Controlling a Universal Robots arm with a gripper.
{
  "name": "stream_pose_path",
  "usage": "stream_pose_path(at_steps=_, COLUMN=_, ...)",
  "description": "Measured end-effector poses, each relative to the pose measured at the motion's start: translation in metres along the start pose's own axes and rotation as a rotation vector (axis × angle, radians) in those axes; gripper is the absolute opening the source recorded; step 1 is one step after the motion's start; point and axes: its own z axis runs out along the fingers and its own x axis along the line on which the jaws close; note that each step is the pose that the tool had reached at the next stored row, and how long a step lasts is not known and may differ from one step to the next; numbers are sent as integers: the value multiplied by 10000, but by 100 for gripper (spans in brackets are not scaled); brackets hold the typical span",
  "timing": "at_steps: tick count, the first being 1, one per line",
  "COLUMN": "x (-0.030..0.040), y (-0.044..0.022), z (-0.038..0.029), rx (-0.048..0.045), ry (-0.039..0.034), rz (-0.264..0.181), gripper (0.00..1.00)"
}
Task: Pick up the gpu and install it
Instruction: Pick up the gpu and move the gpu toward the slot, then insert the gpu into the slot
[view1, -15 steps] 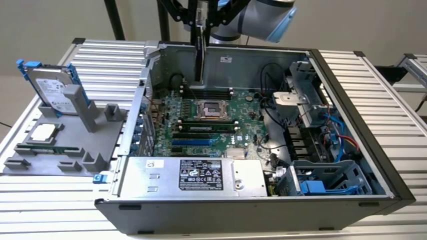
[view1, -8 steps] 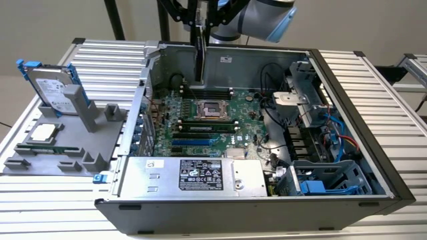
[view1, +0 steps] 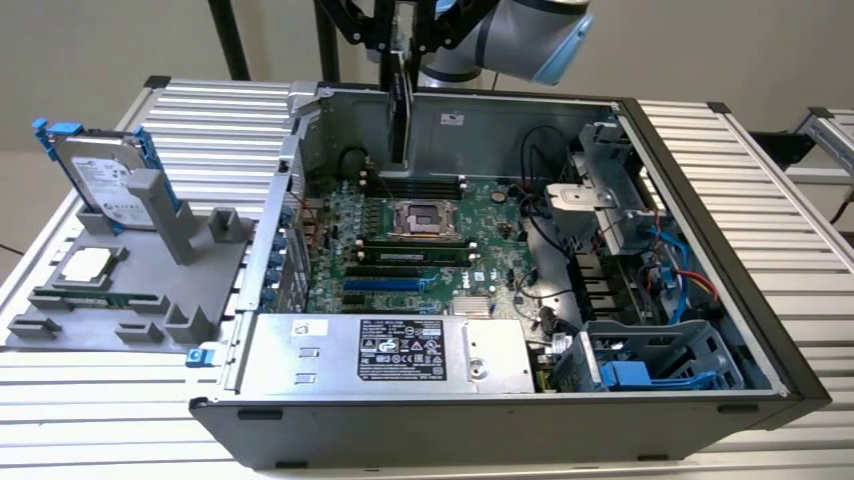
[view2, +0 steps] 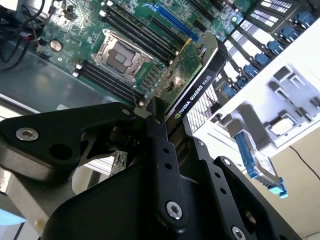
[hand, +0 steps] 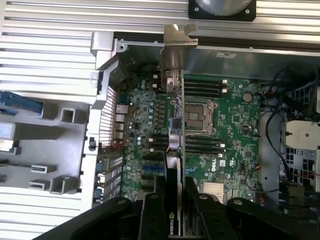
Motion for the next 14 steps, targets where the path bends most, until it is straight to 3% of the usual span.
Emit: stream_pose_path(at_steps=14, x=0, y=0, z=0, rx=9, ry=61, rz=-400, gripper=0)
